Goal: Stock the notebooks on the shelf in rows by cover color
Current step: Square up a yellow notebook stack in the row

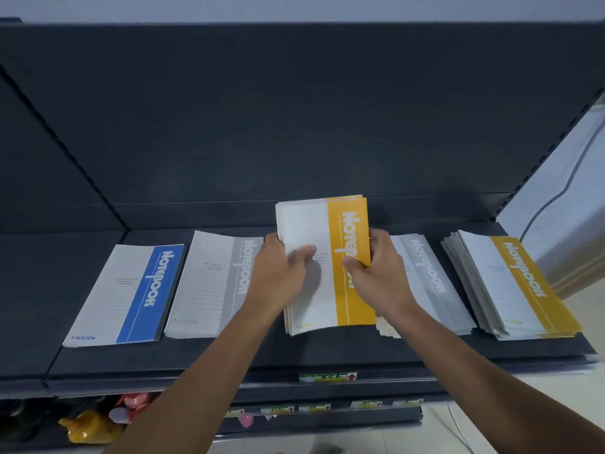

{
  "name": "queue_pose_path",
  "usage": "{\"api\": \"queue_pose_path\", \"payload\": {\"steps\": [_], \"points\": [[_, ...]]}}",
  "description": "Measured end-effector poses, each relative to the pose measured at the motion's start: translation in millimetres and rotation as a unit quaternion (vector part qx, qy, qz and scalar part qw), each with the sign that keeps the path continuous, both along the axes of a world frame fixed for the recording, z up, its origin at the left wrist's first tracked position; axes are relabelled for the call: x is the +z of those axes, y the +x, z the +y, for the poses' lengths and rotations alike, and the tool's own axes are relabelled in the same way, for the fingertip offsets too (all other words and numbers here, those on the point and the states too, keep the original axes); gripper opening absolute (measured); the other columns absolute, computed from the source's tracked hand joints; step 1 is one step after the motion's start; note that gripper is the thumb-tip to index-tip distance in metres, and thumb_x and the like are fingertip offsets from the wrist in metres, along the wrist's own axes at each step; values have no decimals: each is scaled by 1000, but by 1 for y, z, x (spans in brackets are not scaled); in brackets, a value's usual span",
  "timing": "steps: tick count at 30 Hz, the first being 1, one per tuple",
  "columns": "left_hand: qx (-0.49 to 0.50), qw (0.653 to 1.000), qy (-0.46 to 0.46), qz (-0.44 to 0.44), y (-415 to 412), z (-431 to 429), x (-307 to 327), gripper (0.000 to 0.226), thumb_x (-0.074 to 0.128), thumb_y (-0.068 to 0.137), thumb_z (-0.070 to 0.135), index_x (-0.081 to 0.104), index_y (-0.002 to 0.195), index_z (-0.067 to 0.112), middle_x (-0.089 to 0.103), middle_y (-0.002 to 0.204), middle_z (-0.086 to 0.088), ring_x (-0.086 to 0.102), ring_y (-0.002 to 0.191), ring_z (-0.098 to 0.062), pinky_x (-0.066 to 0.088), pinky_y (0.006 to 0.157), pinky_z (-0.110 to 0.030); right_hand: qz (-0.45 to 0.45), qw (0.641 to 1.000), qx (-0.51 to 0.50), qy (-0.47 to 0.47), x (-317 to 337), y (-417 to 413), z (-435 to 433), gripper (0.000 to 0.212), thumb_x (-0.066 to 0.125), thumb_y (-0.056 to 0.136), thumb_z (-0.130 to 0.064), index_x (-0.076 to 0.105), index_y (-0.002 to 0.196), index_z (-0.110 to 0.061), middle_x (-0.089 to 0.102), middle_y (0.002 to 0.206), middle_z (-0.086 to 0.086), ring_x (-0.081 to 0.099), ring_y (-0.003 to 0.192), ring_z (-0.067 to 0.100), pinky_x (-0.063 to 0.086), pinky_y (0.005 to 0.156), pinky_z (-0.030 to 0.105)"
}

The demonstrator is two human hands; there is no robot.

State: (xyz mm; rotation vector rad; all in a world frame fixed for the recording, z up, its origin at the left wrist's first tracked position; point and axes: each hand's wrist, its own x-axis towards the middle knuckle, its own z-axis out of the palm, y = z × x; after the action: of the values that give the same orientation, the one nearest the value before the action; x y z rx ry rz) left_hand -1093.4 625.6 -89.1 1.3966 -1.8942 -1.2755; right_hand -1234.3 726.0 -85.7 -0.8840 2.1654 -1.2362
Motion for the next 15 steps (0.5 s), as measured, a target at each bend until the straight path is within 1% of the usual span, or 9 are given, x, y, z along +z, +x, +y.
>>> {"api": "queue_pose_path", "payload": {"steps": [2,3,4,6,8,10,11,13,15], "points": [[-9,997,6,-71,-7,-9,-10,54,64,89,57,56,117,12,64,109,1,62,96,-17,50,77,-31,-2,998,2,68,1,-8,-11,24,63,89,-11,54,111,-16,67,92,-5,66,77,12,49,55,24],[-24,994,5,-103,-10,-12,-15,64,62,85,64,57,119,10,65,113,-3,63,99,-21,53,81,-35,5,995,7,99,-1,-10,-16,25,61,87,-9,56,111,-12,67,89,-2,66,76,16,49,53,26],[-36,991,8,-132,-14,-14,-20,72,59,84,69,56,123,8,63,119,-7,62,104,-24,54,86,-39,10,992,16,124,-4,-11,-20,30,59,86,-7,55,116,-8,65,88,0,65,75,17,48,51,27],[-41,981,28,-187,-23,-16,-27,79,56,89,64,44,138,3,52,136,-14,54,121,-32,48,98,-42,9,986,30,162,-11,-11,-28,44,56,89,-4,46,131,-4,60,87,-1,58,72,12,42,49,25],[-39,969,36,-241,-32,-19,-31,81,52,96,56,29,146,-3,40,147,-20,42,134,-36,41,106,-43,-11,982,35,187,-16,-12,-36,43,55,91,-3,42,132,-2,55,89,-2,53,72,9,42,53,24],[-40,958,47,-281,-39,-23,-33,81,47,98,56,25,149,-4,37,149,-21,38,137,-36,38,106,-42,-30,976,32,212,-19,-15,-45,27,54,90,-2,47,116,-5,56,91,2,54,75,13,45,61,26],[-40,954,58,-292,-42,-26,-34,82,46,98,56,25,149,-3,37,149,-21,39,136,-36,40,103,-41,-33,974,30,223,-18,-15,-48,21,54,87,-3,47,105,-8,54,87,3,53,74,15,44,60,28],[-31,949,100,-297,-45,-33,-34,82,49,96,57,25,149,-1,43,144,-19,46,129,-35,45,96,-40,-34,971,41,233,-19,-16,-55,27,54,74,-9,38,95,-14,46,76,0,47,66,15,39,56,29],[-18,950,128,-284,-46,-38,-36,83,53,93,57,25,147,0,49,138,-17,53,122,-34,49,96,-41,-35,969,58,237,-22,-16,-58,29,50,61,-16,34,86,-18,42,75,-1,44,66,16,37,55,29]]}}
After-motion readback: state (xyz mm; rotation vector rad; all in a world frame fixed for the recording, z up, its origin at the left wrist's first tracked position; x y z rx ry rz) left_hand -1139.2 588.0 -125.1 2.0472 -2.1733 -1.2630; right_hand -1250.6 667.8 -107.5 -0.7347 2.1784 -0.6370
